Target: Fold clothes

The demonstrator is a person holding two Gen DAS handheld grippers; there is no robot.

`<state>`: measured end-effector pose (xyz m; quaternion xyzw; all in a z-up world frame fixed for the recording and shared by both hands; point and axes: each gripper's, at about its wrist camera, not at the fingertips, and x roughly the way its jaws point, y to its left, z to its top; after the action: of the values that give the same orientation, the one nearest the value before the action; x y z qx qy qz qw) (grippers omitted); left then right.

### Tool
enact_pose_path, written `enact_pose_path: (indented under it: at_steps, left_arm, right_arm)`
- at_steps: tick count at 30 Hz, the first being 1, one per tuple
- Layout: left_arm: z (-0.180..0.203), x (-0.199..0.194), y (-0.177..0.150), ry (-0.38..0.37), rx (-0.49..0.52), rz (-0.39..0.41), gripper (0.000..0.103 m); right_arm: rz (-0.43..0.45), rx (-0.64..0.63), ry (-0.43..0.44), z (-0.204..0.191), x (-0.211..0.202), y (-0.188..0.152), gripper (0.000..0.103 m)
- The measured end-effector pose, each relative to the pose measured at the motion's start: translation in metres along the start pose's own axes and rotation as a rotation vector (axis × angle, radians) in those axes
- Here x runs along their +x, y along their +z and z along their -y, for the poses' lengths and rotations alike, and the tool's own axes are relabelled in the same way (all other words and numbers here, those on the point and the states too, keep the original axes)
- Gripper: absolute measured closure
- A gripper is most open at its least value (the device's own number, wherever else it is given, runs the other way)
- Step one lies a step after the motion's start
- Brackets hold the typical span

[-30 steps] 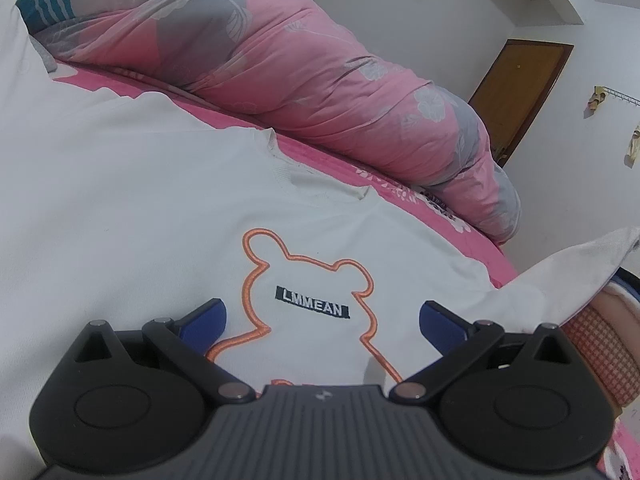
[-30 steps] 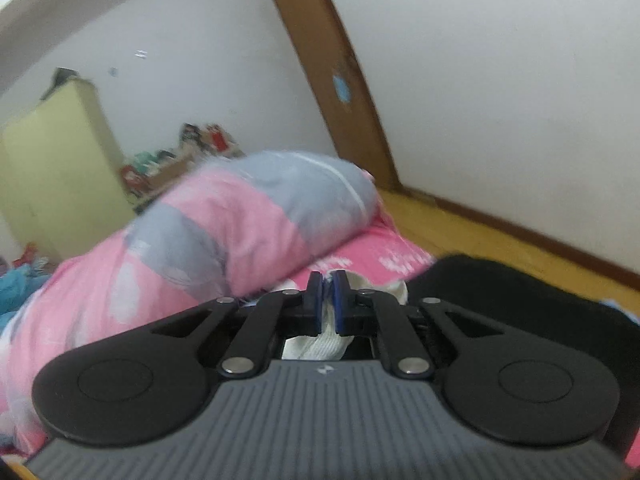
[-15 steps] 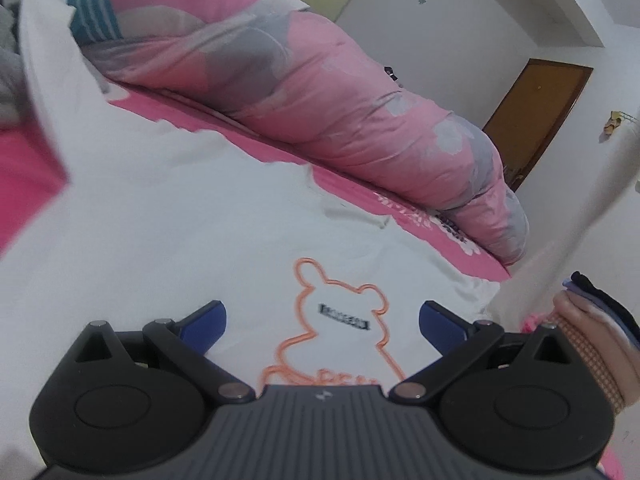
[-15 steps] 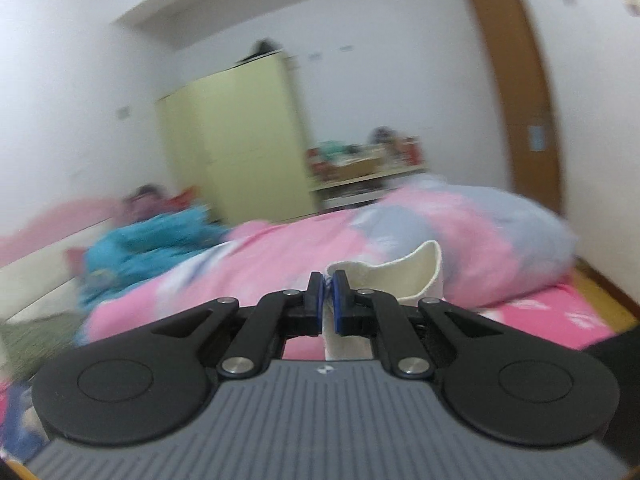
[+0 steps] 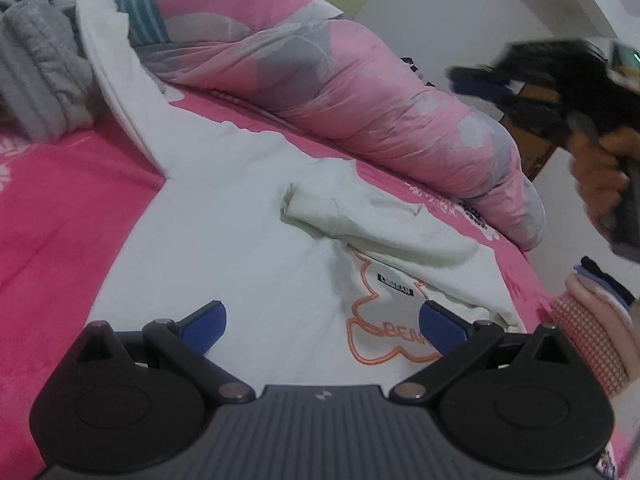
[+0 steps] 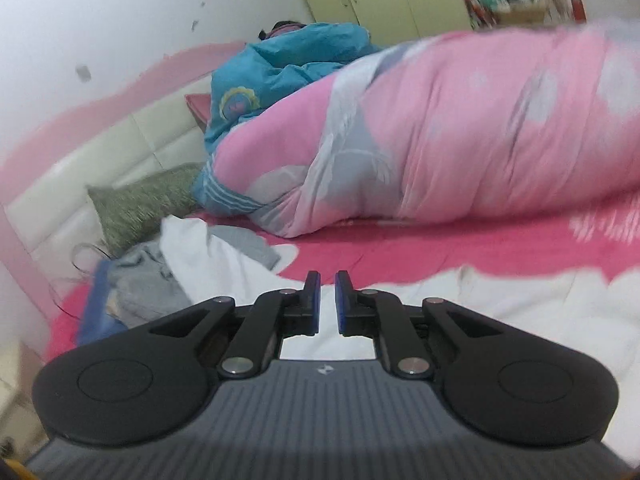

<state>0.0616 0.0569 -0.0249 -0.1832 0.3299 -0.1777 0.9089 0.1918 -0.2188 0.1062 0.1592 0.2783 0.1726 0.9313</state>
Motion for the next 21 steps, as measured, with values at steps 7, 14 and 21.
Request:
enact_pose_path:
  at_steps: [7,14,21]
  left_arm:
    - [0.030,0.019,0.012,0.021,0.086,0.005,0.000]
    - [0.052,0.044,0.045,0.174,0.261,0.052,0.000]
    - [0.035,0.085,0.087,0.233,0.213,0.013,0.009]
  right_arm:
    - [0.137,0.090,-0.125,0.089,-0.151,-0.045,0.087]
    - [0.209,0.183,-0.204,0.173,-0.237,-0.101,0.085]
    - [0.074,0.165,-0.092,0.198,-0.142,-0.141,0.085]
